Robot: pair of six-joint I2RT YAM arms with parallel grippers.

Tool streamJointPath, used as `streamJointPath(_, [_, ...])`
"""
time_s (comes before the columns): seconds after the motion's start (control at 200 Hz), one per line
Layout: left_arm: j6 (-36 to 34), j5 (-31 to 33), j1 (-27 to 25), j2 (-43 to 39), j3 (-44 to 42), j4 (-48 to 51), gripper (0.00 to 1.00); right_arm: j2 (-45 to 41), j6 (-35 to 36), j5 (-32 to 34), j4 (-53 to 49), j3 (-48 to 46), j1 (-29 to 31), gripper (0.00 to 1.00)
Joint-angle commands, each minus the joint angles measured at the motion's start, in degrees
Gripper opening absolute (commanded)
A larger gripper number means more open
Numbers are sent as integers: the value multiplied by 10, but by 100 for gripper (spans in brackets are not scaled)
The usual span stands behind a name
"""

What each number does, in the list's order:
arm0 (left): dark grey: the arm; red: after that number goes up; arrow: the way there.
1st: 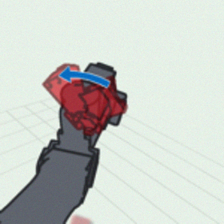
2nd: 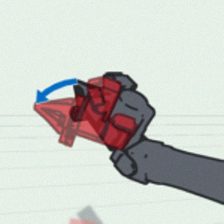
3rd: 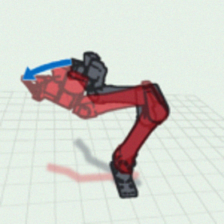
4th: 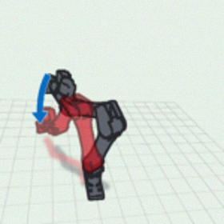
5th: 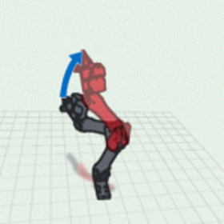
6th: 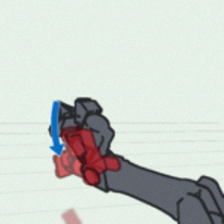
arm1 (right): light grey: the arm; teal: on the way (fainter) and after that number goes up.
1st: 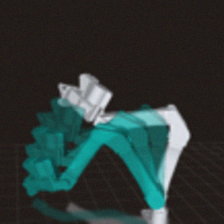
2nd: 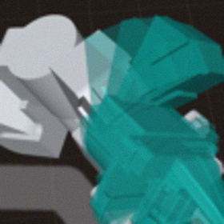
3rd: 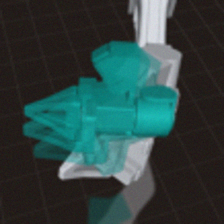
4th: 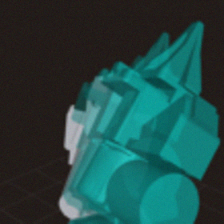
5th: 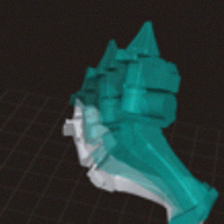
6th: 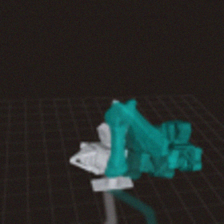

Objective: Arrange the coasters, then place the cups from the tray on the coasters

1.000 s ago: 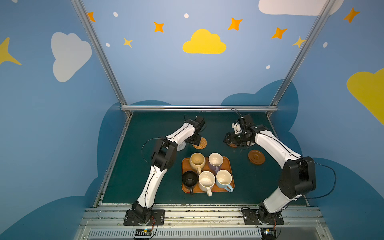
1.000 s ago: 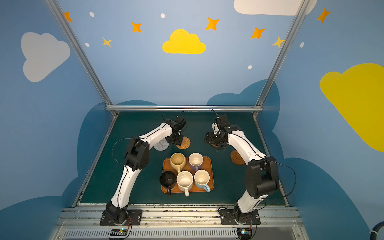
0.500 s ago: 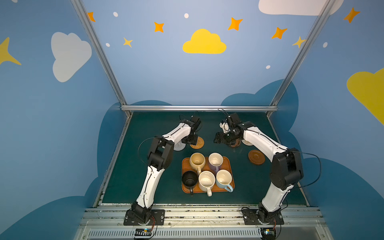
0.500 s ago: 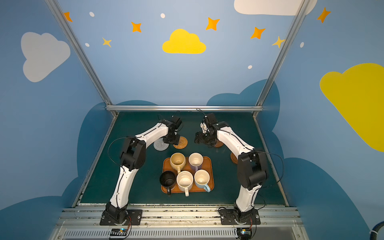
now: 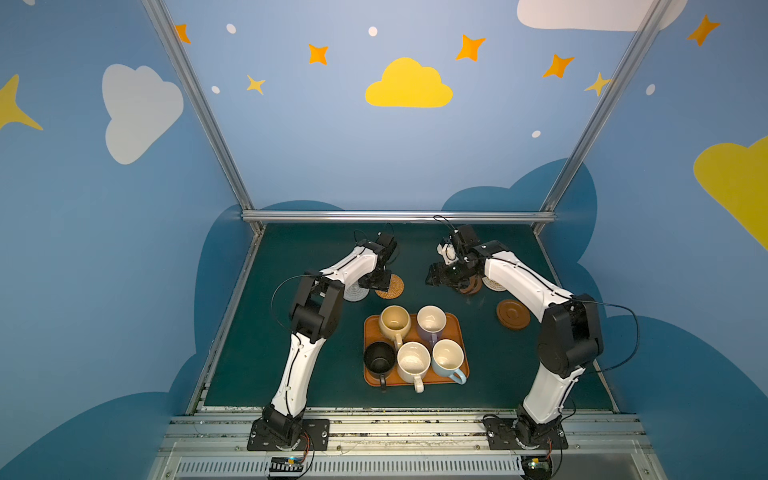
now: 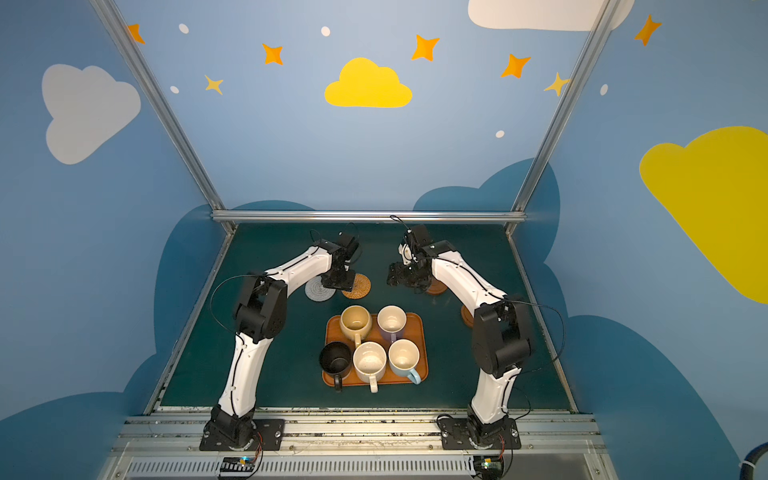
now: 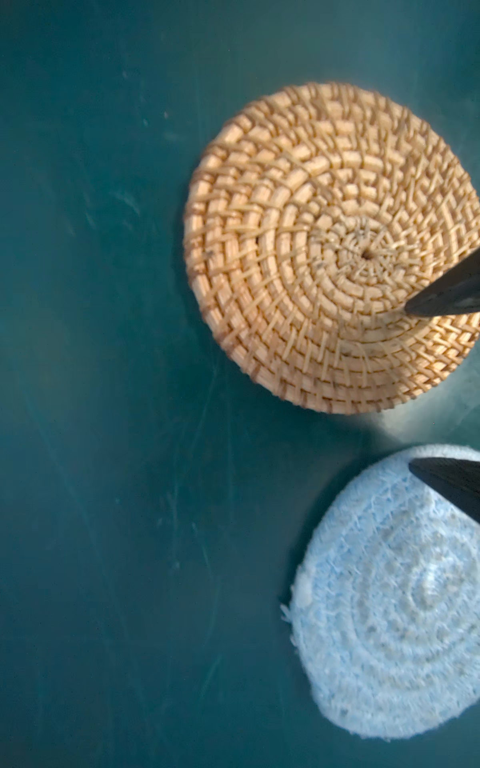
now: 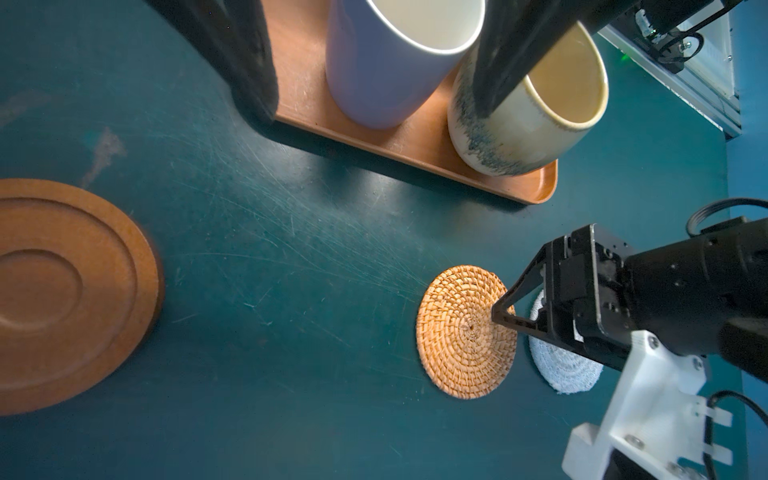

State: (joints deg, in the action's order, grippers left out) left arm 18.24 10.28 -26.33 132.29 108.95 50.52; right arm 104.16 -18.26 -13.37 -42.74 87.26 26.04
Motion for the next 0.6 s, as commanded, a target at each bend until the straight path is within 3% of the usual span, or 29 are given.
streamJointPath(0.0, [0, -3, 4, -15, -9, 5, 55, 8, -2, -3, -11, 19, 4, 74])
streamJointPath(0.596, [8, -11, 0, -42, 17, 24, 56, -2, 2, 10, -14, 21, 6, 75])
